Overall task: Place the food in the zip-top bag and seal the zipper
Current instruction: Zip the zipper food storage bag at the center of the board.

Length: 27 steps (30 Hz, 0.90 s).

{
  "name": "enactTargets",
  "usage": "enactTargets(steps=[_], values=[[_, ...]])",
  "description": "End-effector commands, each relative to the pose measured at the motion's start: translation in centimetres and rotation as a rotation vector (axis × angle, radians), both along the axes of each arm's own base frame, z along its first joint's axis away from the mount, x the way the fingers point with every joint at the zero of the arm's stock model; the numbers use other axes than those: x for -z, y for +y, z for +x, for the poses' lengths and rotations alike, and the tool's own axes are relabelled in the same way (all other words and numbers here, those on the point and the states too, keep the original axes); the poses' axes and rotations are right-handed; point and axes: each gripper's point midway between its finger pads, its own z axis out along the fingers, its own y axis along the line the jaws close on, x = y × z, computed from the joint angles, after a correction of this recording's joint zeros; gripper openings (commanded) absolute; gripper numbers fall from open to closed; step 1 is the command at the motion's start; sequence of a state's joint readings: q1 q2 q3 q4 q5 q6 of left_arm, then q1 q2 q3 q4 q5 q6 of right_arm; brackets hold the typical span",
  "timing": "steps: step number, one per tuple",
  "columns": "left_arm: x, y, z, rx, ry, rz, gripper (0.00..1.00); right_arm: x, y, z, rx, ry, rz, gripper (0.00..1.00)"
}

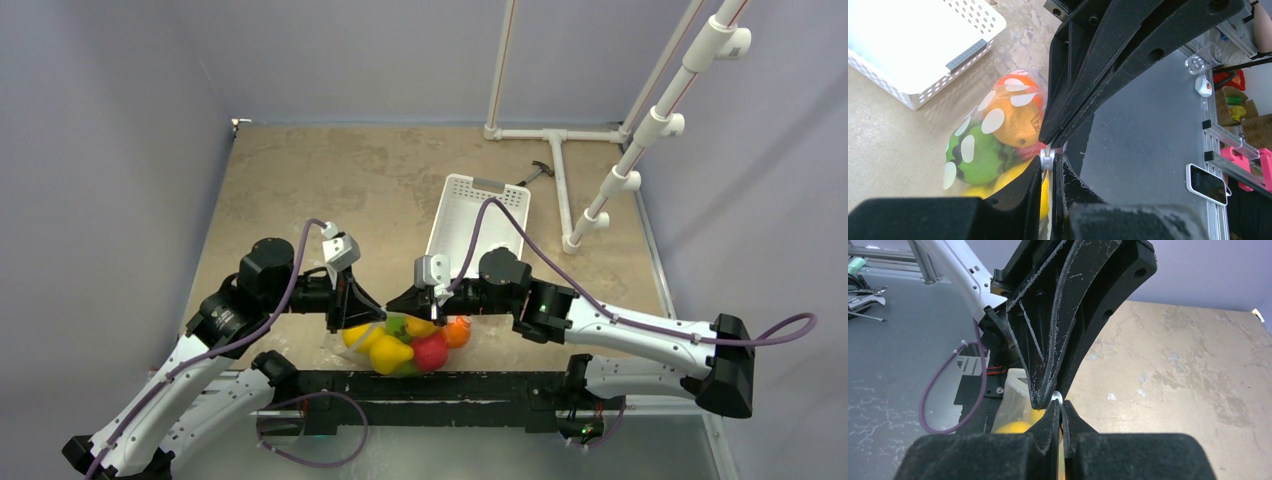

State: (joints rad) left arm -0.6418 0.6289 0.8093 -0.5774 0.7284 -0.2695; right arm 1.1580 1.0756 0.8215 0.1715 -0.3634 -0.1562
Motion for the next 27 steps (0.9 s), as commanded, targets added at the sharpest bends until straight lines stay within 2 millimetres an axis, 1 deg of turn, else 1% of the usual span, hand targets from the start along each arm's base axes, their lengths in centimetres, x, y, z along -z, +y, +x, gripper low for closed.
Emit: enactTargets(steps=[1,3,7,14,16,20,23,27], values=[[-1.4,-0.2,-0.2,0.020,-0.036,-0.037,0.00,-2.1,0.4,0.2,-0.015,-0.036,0.035,0.00],[-1.4,-0.2,-0.1,0.014,-0.037,-0.035,0.00,-2.5,0.1,0.8,0.029,-0.046,0.047,0.00],[-1.3,0.1,0.2,-0.011,-0.037,-0.019,0.00,-3.9,-1.2,2.7,0.163,-0.062,0.104,0.00],[-1.3,0.4,0.8,-0.056,-0.036,0.006,0.00,-4.8,-3.3,5.6,0.370,-0.067,0.148,0.00],[-1.4,0.5,0.9,-0.065,-0.034,0.007,0.00,-4.8,-3.8,6.5,0.429,-0.066,0.152,0.00],[-1.5,0.7,1.1,-0.086,-0.030,0.018,0.00,-4.6,-4.7,7.6,0.512,-0.050,0.166,0.00],[-1.4,0.9,1.1,-0.100,-0.024,0.034,0.00,-4.6,-5.4,8.3,0.566,-0.034,0.183,0.00],[-1.3,1.4,1.0,-0.118,-0.014,0.057,0.00,-4.1,-6.1,9.0,0.632,-0.007,0.193,0.00]])
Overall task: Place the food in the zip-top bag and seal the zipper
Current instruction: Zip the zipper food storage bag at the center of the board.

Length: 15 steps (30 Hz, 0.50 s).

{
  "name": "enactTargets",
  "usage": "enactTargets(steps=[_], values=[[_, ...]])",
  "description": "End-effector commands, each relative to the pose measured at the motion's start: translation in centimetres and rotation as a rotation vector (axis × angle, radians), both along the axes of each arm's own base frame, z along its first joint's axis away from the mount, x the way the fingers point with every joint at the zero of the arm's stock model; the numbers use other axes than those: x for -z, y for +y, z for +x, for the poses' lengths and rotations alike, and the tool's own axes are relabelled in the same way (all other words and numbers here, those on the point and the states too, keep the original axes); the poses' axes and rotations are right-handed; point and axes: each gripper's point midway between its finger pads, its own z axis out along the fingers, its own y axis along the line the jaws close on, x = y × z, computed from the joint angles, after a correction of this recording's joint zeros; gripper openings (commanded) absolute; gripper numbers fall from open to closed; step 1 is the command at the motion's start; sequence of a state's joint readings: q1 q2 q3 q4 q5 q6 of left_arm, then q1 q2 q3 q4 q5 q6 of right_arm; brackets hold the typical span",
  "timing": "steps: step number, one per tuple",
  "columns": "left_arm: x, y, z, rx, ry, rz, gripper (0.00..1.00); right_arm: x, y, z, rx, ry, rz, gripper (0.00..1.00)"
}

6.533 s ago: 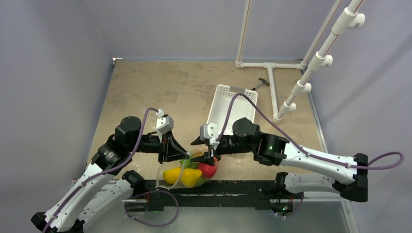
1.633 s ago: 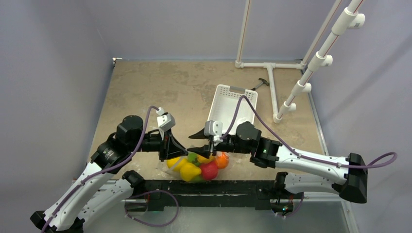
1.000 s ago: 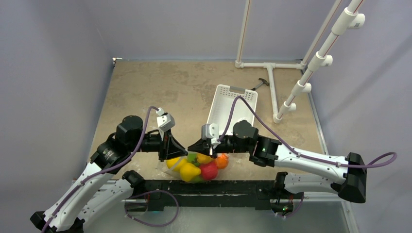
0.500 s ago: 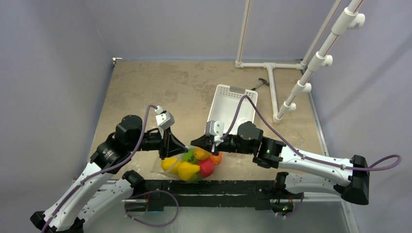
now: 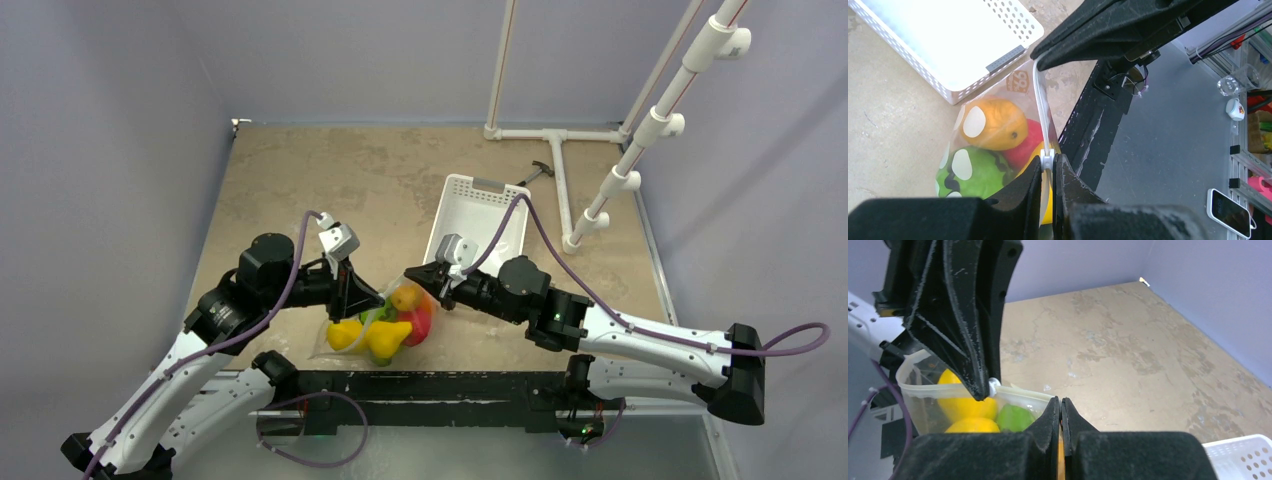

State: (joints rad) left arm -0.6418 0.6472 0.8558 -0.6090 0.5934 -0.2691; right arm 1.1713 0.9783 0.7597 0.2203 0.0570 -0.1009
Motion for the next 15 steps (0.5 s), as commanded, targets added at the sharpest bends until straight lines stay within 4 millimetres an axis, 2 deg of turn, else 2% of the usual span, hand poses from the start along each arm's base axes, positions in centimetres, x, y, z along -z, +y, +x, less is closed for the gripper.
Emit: enactTargets(steps=[1,11,15], values=[[-0.9,0.9,-1.1,0.000,0.017,0.015,0.00,-2.4,-2.8,3.5,0.237,-0.011,0.114,0.00],[-0.4,2.3,-1.8,-0.047,0.035,0.055,0.00,-1.2,-4.2,4.5,0.349,0.094,0.168,0.00],[-0.5,2.8,-2.2,-0.064,0.035,0.060,0.00,-1.3,-4.3,4.6,0.364,0.111,0.195,0.00]])
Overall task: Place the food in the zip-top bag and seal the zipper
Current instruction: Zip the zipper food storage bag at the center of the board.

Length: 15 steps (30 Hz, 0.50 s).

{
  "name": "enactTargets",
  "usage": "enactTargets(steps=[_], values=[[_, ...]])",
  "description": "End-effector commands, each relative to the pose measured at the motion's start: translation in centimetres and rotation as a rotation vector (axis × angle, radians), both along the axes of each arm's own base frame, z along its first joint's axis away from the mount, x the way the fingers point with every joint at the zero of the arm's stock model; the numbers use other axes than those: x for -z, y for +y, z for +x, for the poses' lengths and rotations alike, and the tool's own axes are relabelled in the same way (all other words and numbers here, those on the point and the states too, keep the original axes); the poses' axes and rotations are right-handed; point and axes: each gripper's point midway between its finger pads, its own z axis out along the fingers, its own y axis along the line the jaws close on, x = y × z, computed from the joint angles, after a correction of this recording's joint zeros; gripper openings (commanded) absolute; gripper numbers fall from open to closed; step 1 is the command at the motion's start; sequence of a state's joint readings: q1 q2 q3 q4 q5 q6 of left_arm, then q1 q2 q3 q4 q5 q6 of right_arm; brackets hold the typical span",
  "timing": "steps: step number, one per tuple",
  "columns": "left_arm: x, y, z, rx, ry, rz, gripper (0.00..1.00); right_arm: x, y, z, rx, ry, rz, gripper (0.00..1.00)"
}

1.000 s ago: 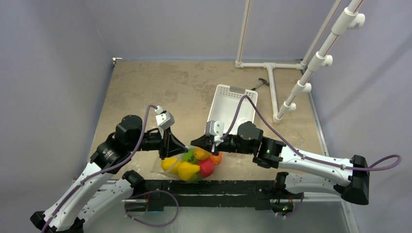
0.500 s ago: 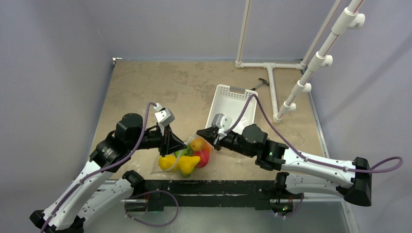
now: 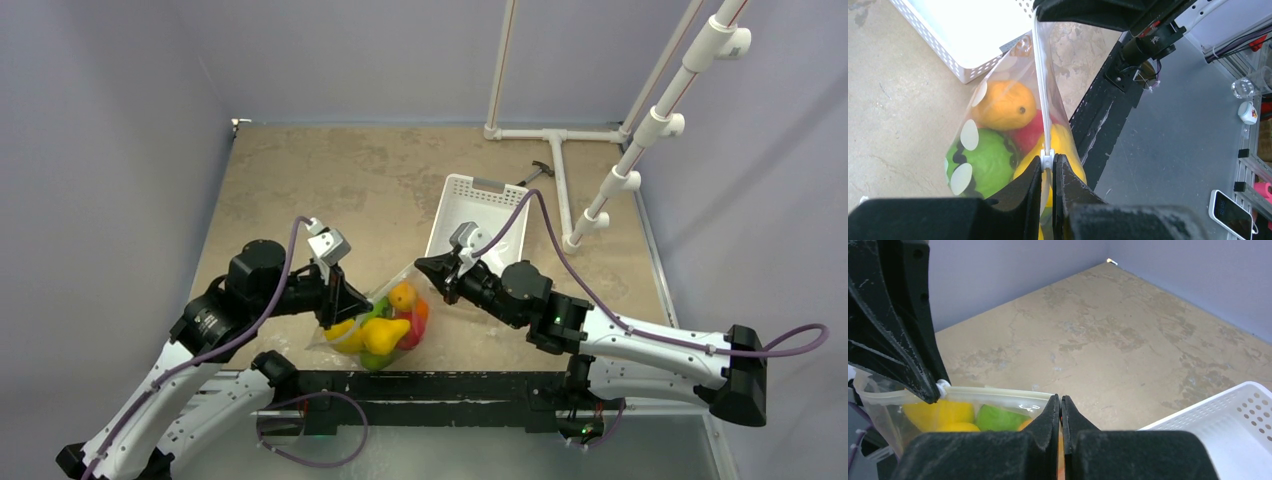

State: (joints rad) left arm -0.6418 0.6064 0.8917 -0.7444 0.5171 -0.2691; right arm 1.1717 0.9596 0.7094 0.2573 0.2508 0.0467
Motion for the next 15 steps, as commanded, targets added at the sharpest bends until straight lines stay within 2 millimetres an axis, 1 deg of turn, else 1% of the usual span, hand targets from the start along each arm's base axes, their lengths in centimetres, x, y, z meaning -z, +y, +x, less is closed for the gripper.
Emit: enactTargets(steps=[1,8,11,13,15], values=[[-1.2,1.2,-1.6,0.001,0.005,-0.001,0.00,-2.2,-2.3,2.4,0.166,-0.013,0.103,0.00],[-2.6,1.4,-1.7,-0.006,-0.036,-0.020,0.00,-2.9,-0.5,1.2,0.053,-0.042,0.096,0.00],[-2.8,1.3,-1.7,0.004,-0.043,-0.016,0.00,-3.3,0.2,0.2,-0.021,-0.074,0.068,0.01],[-3.0,1.3,-1.7,0.014,-0.048,-0.016,0.00,-3.6,0.6,-0.5,-0.078,-0.100,0.043,0.11],[-3.0,1.2,-1.8,0.024,-0.050,-0.013,0.00,-4.1,0.6,-1.0,-0.106,-0.112,0.030,0.25]])
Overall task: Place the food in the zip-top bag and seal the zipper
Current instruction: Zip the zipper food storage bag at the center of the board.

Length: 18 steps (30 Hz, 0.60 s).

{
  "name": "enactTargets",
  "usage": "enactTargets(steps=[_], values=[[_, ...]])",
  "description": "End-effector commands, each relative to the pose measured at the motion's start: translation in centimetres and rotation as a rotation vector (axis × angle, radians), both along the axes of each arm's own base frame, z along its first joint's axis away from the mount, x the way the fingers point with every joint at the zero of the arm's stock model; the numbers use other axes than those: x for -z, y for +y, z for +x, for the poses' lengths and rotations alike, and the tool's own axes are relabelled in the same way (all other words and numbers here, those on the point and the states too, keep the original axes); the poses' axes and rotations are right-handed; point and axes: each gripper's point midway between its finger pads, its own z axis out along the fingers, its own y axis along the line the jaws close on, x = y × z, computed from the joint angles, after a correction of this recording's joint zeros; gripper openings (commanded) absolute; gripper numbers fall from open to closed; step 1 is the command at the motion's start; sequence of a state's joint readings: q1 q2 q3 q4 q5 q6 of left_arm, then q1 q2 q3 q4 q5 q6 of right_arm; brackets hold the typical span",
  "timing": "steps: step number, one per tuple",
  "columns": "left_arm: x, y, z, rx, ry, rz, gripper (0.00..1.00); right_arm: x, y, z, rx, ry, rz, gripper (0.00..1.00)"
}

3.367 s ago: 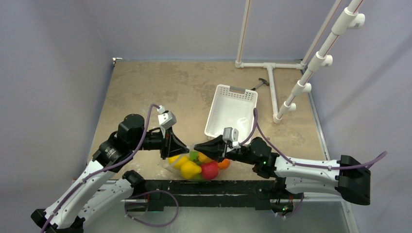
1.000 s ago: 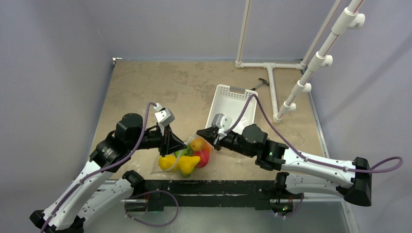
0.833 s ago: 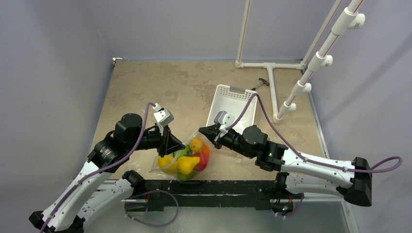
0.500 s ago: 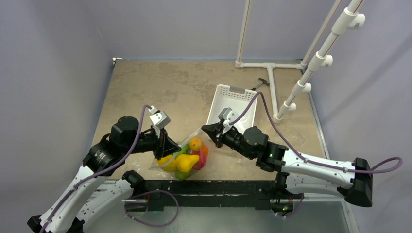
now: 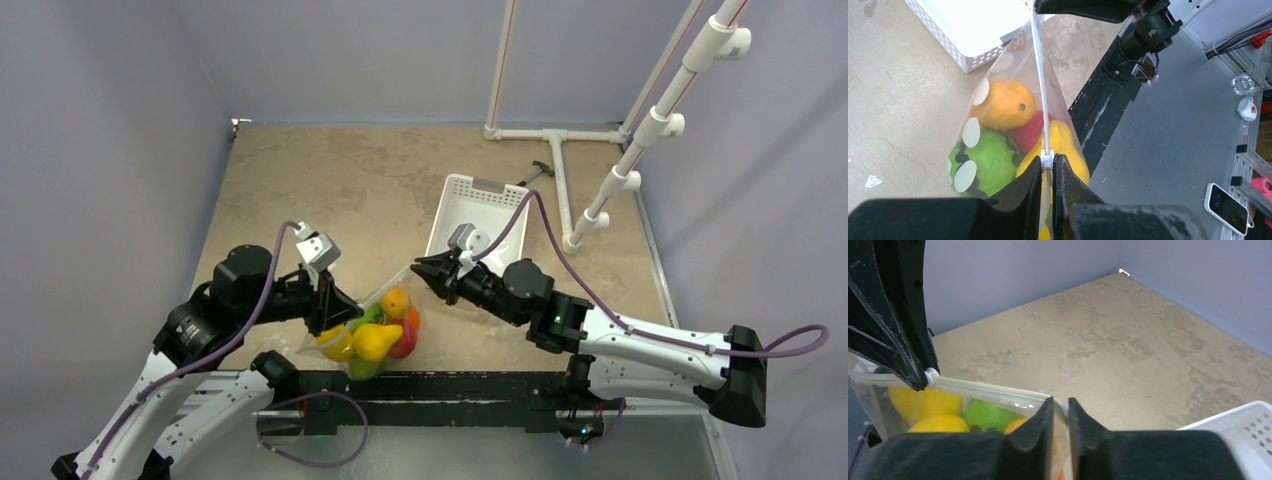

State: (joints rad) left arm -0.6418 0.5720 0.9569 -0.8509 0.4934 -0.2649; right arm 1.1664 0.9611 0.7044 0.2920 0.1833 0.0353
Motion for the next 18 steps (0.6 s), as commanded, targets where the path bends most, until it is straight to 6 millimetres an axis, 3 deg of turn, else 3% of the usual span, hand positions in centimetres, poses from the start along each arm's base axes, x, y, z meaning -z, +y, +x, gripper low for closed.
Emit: enactTargets(steps=[1,8,18], values=[[-1.9,-0.1,-0.6,0.048,-0.048,-0.024,0.00,-4.0,-0.1,-0.6,-0.064,-0.104,0.012,0.35],[-2.0,-0.2,-1.0,0.080,-0.050,-0.015,0.00,-6.8,0.2,-3.6,-0.237,-0.209,0.005,0.61],[-2.4,-0.4,-1.3,0.107,-0.044,-0.021,0.00,-6.1,2.3,-5.3,-0.429,-0.333,-0.165,0.64]])
